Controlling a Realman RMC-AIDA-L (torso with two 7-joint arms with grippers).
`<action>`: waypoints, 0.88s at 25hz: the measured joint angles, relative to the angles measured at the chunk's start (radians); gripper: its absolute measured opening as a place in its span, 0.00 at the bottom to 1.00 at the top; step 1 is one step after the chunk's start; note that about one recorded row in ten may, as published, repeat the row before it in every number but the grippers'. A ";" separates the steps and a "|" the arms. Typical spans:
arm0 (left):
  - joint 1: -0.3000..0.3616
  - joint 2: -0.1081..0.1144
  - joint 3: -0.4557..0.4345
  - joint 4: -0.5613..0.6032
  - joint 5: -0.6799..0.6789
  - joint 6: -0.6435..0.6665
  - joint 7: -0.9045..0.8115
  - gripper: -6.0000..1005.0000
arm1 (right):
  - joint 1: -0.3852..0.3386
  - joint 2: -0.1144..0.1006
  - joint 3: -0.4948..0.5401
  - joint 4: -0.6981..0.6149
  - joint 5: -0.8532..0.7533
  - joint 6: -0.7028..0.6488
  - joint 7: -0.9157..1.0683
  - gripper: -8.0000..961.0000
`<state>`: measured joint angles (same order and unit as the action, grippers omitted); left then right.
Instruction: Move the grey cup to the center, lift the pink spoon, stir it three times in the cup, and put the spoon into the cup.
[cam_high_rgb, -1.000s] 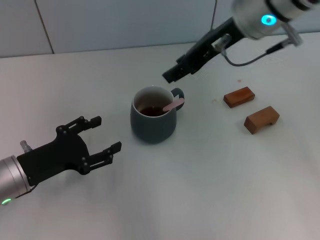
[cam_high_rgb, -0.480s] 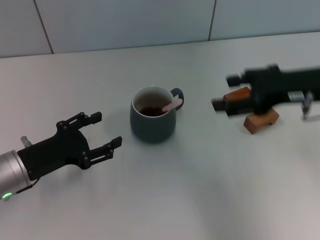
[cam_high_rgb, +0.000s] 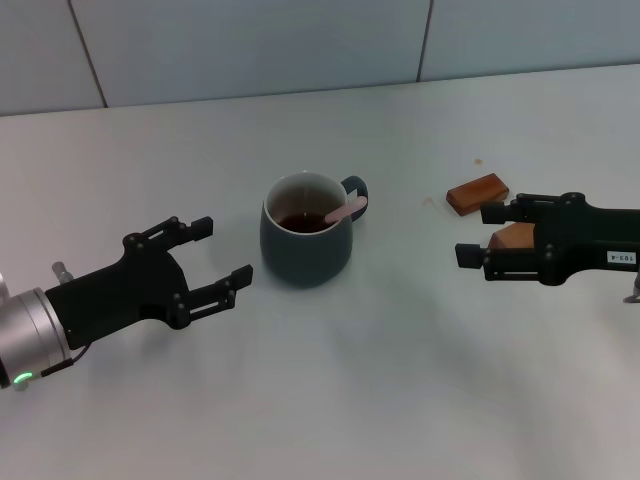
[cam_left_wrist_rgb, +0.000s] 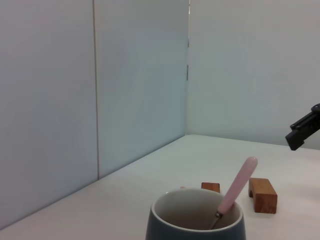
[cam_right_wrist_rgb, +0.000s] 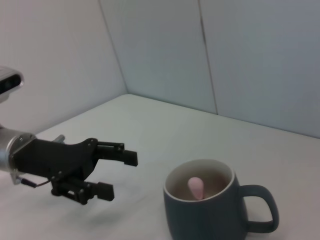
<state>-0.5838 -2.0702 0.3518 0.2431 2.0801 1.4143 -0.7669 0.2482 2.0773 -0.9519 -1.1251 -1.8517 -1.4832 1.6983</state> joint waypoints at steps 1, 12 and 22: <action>0.000 0.000 0.002 0.001 0.000 0.000 -0.003 0.80 | 0.000 0.000 0.000 0.000 0.000 0.000 0.000 0.81; 0.000 -0.001 0.004 0.002 0.002 0.000 -0.008 0.80 | 0.014 -0.001 0.010 0.030 -0.003 0.001 -0.006 0.81; 0.004 -0.002 0.004 -0.002 0.000 0.000 -0.008 0.80 | 0.015 0.002 0.004 0.036 -0.003 0.000 -0.026 0.81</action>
<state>-0.5794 -2.0721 0.3559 0.2414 2.0799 1.4144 -0.7747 0.2636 2.0794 -0.9479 -1.0888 -1.8552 -1.4832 1.6719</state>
